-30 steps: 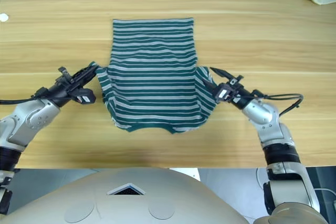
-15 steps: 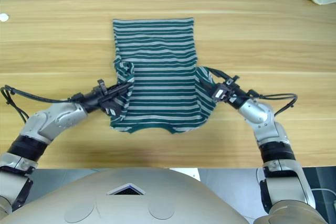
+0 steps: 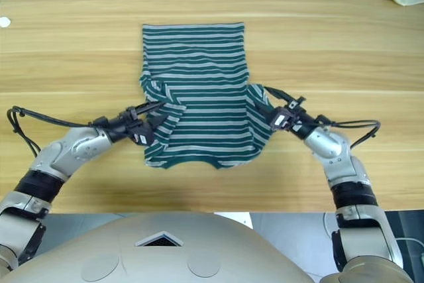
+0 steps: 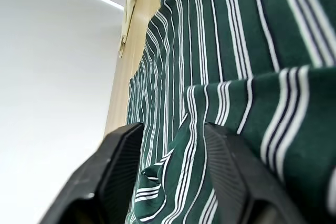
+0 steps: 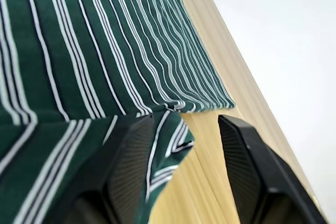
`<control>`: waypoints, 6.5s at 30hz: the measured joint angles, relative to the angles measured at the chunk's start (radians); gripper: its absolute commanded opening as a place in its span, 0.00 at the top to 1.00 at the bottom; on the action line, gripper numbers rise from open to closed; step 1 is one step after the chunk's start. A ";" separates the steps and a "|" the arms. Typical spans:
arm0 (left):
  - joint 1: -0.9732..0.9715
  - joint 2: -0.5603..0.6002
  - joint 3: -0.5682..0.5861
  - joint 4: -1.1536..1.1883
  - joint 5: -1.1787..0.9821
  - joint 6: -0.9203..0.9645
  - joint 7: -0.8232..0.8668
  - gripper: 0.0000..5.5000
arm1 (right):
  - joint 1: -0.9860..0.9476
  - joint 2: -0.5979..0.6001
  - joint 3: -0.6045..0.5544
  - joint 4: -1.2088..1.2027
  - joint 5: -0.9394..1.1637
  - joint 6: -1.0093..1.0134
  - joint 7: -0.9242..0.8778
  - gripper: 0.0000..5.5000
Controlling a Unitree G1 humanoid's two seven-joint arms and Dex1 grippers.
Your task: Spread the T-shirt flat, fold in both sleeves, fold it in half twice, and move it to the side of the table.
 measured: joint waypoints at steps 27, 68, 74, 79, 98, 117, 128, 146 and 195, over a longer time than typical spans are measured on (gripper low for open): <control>0.104 0.007 0.169 -0.221 -0.149 0.047 -0.009 0.56 | 0.164 -0.158 -0.008 -0.173 -0.438 0.232 -0.191 0.58; 0.112 -0.034 0.126 -0.189 -0.118 0.033 -0.027 0.56 | 0.107 -0.187 0.118 -0.116 -0.372 0.149 -0.275 1.00; 0.122 -0.033 0.129 -0.189 -0.118 0.033 -0.026 0.56 | 0.087 -0.106 0.115 -0.115 -0.372 0.148 -0.363 1.00; 0.124 -0.033 0.129 -0.188 -0.118 0.033 -0.024 0.56 | 0.075 -0.083 0.110 -0.116 -0.381 0.172 -0.389 1.00; 0.097 -0.080 0.115 -0.111 -0.109 0.020 -0.019 0.56 | 0.123 -0.029 0.154 -0.339 -0.349 0.129 -0.304 1.00; 0.073 -0.093 0.085 -0.065 -0.108 0.004 -0.005 0.56 | 0.078 0.035 0.221 -0.326 -0.376 0.128 -0.239 0.86; 0.144 -0.002 0.181 -0.137 -0.214 0.007 -0.039 0.23 | 0.093 0.031 0.189 -0.363 -0.332 0.131 -0.190 0.52; 0.419 0.343 0.250 -0.184 -0.322 -0.041 -0.360 0.47 | 0.460 -0.272 -0.141 -0.488 -0.087 0.185 0.080 0.52; 0.106 0.247 -0.077 -0.057 -0.235 -0.174 -0.399 1.00 | 0.281 -0.223 0.106 -0.351 -0.196 0.055 0.030 0.99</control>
